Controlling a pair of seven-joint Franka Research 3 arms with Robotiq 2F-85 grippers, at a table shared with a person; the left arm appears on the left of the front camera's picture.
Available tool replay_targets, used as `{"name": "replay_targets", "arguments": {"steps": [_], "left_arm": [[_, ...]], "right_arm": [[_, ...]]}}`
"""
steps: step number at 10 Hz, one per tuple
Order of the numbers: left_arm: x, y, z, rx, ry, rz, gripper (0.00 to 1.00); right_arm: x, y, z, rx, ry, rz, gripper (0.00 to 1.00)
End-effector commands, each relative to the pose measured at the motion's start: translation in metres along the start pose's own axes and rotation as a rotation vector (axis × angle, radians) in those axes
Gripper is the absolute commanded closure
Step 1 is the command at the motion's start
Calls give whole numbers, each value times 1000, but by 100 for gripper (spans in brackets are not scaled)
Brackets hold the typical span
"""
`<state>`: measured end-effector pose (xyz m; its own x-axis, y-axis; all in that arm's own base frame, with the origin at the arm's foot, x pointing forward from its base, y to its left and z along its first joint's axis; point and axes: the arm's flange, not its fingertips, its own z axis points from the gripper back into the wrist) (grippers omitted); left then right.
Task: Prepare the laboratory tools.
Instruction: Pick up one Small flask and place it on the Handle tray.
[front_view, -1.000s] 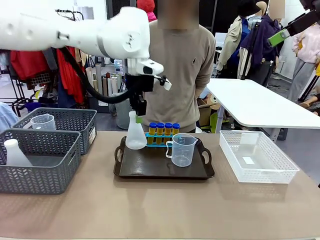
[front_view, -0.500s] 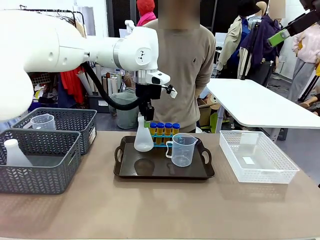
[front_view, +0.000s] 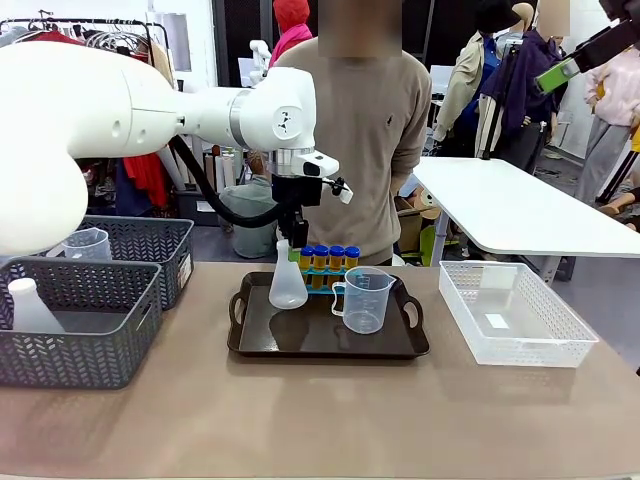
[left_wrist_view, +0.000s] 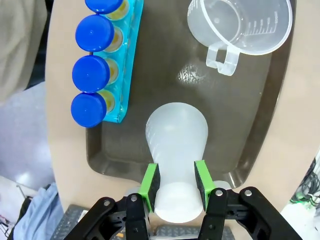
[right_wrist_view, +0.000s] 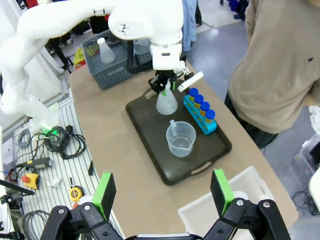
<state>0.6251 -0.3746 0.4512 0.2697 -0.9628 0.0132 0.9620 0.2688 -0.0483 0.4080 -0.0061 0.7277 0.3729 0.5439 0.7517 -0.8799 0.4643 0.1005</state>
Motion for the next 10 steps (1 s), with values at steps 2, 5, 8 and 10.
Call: {"name": "replay_targets", "arguments": {"steps": [2, 5, 8, 10], "left_arm": [[5, 1, -7, -44, 7, -18, 100], [5, -1, -20, -78, 9, -20, 100], [6, -3, -19, -88, 12, -27, 72], [5, -6, -18, -92, 7, -28, 33]], "right_arm": [[1, 2, 0, 5, -10, -2, 0], [1, 2, 0, 5, -10, -2, 0], [1, 2, 0, 5, -10, -2, 0], [1, 2, 0, 5, -10, -2, 0]]}}
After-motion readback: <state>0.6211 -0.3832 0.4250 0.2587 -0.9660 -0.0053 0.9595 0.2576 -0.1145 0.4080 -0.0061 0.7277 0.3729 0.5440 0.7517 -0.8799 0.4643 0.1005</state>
